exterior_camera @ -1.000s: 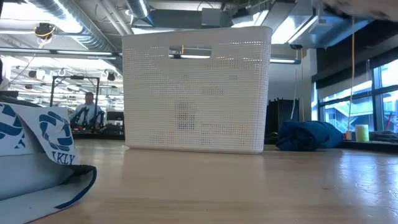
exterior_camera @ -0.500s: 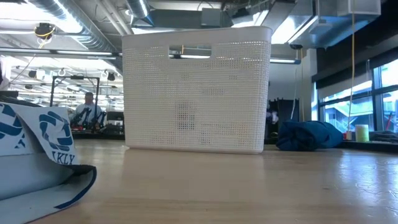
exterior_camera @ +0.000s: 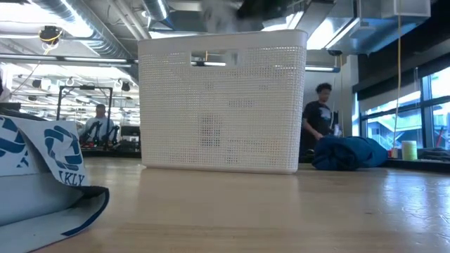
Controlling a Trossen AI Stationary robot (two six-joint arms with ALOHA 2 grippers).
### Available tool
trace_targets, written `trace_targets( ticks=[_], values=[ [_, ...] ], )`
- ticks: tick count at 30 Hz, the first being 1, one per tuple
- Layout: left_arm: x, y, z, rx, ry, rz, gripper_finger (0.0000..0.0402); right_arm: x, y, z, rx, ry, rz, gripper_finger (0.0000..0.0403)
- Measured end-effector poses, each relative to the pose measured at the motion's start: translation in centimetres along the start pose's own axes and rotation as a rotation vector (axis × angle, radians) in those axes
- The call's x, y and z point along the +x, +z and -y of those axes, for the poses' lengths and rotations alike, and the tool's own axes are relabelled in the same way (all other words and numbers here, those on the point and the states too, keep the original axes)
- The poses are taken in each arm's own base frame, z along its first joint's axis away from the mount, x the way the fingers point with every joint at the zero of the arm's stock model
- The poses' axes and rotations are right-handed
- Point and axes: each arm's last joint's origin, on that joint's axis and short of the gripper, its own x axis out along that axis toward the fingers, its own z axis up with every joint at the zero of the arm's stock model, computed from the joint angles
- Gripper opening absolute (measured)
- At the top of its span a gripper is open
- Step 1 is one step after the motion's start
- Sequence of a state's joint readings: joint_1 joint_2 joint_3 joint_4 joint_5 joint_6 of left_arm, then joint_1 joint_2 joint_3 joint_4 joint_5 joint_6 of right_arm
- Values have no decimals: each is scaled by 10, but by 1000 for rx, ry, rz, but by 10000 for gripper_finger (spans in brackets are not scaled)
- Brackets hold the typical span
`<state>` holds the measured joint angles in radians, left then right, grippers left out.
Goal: Pick & place medical supplies in basket/bin
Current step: Put the right white mailer bag into the white basket
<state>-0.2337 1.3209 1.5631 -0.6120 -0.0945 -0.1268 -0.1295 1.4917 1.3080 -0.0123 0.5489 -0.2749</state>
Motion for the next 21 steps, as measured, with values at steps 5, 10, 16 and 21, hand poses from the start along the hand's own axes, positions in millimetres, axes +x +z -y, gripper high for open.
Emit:
trace_targets(
  ticks=[5, 10, 16, 21],
  values=[
    [0, -7, -1, 6, 11, -72, 2, 49, -35, -18, -79, 96, -159, 75],
    [0, -10, -1, 10, 15, -101, 5, 75, -69, -32, -188, 176, -365, 76],
    [0, -11, -2, 29, 16, -113, 2, 85, -100, -47, -231, 364, -545, 76],
    [0, -11, -2, 30, 16, -117, 4, 84, -113, -52, -273, 395, -637, 76]
  ],
)
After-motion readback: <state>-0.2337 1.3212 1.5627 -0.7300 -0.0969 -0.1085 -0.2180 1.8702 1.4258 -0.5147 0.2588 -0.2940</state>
